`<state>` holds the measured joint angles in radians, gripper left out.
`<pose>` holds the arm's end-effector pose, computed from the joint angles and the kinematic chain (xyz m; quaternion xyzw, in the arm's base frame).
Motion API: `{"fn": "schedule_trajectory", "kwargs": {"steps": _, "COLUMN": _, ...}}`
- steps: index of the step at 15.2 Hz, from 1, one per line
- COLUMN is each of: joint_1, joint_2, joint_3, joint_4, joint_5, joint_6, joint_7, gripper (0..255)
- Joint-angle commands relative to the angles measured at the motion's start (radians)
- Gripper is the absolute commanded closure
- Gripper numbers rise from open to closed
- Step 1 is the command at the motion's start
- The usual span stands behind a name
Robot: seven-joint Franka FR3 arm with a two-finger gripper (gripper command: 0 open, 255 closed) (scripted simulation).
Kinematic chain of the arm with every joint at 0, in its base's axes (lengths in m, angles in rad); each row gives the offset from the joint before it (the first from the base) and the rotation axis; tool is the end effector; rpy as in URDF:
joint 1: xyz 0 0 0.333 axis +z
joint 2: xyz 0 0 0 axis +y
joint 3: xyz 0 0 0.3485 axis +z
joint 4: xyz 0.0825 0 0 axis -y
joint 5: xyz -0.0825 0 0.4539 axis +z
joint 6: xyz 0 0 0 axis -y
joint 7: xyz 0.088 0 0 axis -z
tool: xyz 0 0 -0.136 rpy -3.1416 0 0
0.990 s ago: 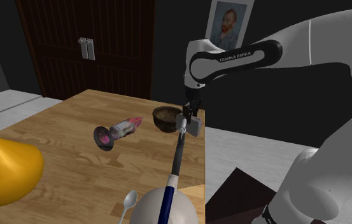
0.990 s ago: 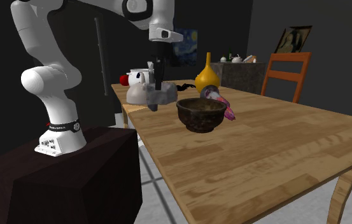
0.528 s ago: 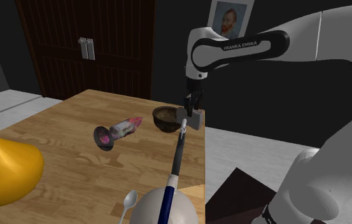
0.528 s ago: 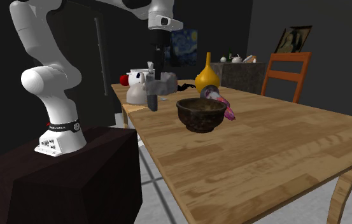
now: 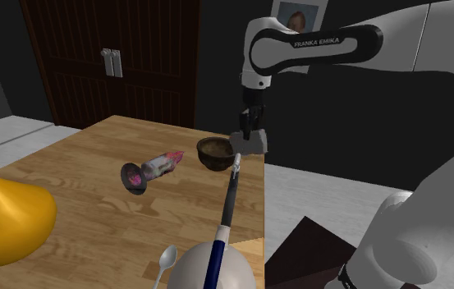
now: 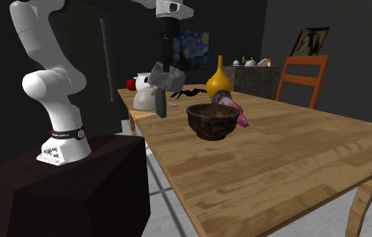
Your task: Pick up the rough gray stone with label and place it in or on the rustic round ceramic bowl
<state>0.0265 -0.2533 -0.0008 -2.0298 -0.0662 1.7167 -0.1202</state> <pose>0.5335 0.0056 0.5383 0.9959 0.0786 -0.0314 0.0310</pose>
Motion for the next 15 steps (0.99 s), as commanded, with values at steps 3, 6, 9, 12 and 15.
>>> {"fn": "schedule_trajectory", "kwargs": {"steps": 3, "joint_1": -0.004, "joint_2": 0.08, "joint_3": -0.005, "joint_4": 0.11, "joint_5": -0.001, "joint_6": -0.029, "joint_7": -0.01, "gripper": 255}}
{"fn": "schedule_trajectory", "kwargs": {"steps": 6, "joint_1": -0.009, "joint_2": 0.201, "joint_3": -0.012, "joint_4": 0.259, "joint_5": -0.001, "joint_6": -0.056, "joint_7": -0.025, "gripper": 255}}
{"fn": "schedule_trajectory", "kwargs": {"steps": 9, "joint_1": -0.015, "joint_2": 0.328, "joint_3": -0.018, "joint_4": 0.428, "joint_5": 0.0, "joint_6": -0.097, "joint_7": -0.04, "gripper": 255}}
{"fn": "schedule_trajectory", "kwargs": {"steps": 12, "joint_1": -0.022, "joint_2": 0.468, "joint_3": -0.023, "joint_4": 0.627, "joint_5": 0.003, "joint_6": -0.156, "joint_7": -0.055, "gripper": 255}}
{"fn": "schedule_trajectory", "kwargs": {"steps": 15, "joint_1": -0.027, "joint_2": 0.561, "joint_3": -0.025, "joint_4": 0.755, "joint_5": 0.006, "joint_6": -0.19, "joint_7": -0.064, "gripper": 255}}
